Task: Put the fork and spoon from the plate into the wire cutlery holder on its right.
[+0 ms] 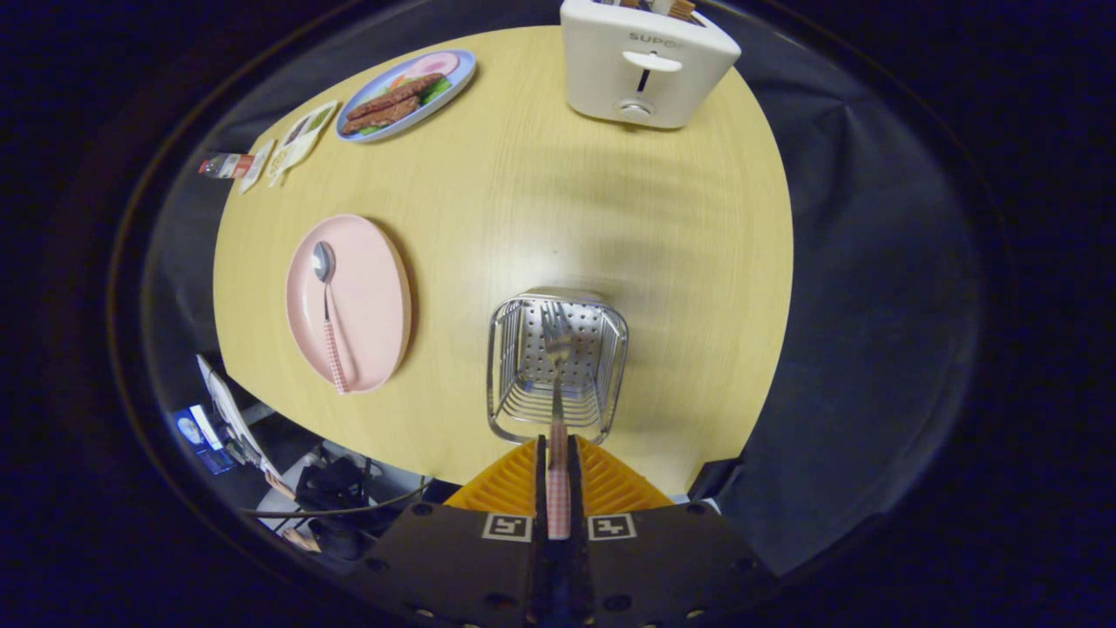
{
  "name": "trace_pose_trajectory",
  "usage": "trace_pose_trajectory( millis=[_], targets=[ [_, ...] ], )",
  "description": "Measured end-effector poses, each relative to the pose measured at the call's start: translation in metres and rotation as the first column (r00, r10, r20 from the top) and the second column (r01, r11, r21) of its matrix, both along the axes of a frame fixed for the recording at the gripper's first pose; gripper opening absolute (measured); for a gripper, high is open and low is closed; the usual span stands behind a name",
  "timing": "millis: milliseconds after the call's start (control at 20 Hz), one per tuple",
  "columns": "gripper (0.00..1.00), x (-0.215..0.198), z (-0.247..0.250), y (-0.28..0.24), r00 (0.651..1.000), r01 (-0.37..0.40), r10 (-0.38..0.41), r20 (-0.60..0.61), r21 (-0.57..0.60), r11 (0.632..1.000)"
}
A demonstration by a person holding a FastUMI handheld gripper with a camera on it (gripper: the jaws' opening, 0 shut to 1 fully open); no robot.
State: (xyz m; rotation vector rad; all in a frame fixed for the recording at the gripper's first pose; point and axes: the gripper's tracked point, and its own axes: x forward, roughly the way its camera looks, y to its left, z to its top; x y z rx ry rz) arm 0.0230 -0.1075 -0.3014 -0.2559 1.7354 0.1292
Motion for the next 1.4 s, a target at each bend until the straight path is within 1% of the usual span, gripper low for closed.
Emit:
trace_pose_trajectory(
  millis=[150, 200, 250, 300, 350, 400, 450, 500, 550, 700, 800, 900, 1000, 1050, 1150, 1400],
  targets=[
    [0.07, 0.002, 0.002, 0.006, 0.999, 0.029, -0.031, 0.042, 0.037, 0.999],
    [0.14, 0.003, 0.005, 0.01, 0.997, 0.035, -0.039, 0.061, 0.055, 0.998],
    [0.15, 0.004, 0.006, 0.015, 0.996, 0.04, -0.045, 0.079, 0.072, 0.997],
    [0.21, 0.001, 0.008, 0.02, 0.994, 0.044, -0.053, 0.096, 0.09, 0.995],
    [0.23, 0.0, 0.01, 0.026, 0.992, 0.053, -0.066, 0.112, 0.109, 0.993],
    [0.3, 0.0, 0.012, 0.035, 0.987, 0.073, -0.091, 0.133, 0.135, 0.988],
    [0.34, -0.002, 0.014, 0.041, 0.983, 0.082, -0.104, 0.148, 0.146, 0.986],
    [0.39, -0.003, 0.015, 0.046, 0.98, 0.075, -0.102, 0.17, 0.157, 0.985],
    [0.44, -0.003, 0.017, 0.053, 0.976, 0.062, -0.094, 0.197, 0.162, 0.985],
    [0.63, -0.006, 0.022, 0.077, 0.958, 0.008, -0.06, 0.282, 0.183, 0.983],
    [0.73, -0.005, 0.024, 0.093, 0.938, -0.022, -0.041, 0.345, 0.179, 0.984],
    [0.84, -0.01, 0.022, 0.108, 0.926, -0.05, -0.018, 0.377, 0.169, 0.984],
    [0.97, -0.013, 0.02, 0.123, 0.914, -0.056, -0.014, 0.406, 0.161, 0.985],
    [0.98, -0.015, 0.016, 0.131, 0.908, -0.06, -0.013, 0.418, 0.161, 0.985],
    [0.97, -0.018, 0.008, 0.151, 0.895, -0.097, 0.012, 0.445, 0.167, 0.981],
    [0.97, -0.013, -0.015, 0.193, 0.818, -0.212, 0.098, 0.567, 0.139, 0.967]
  ],
)
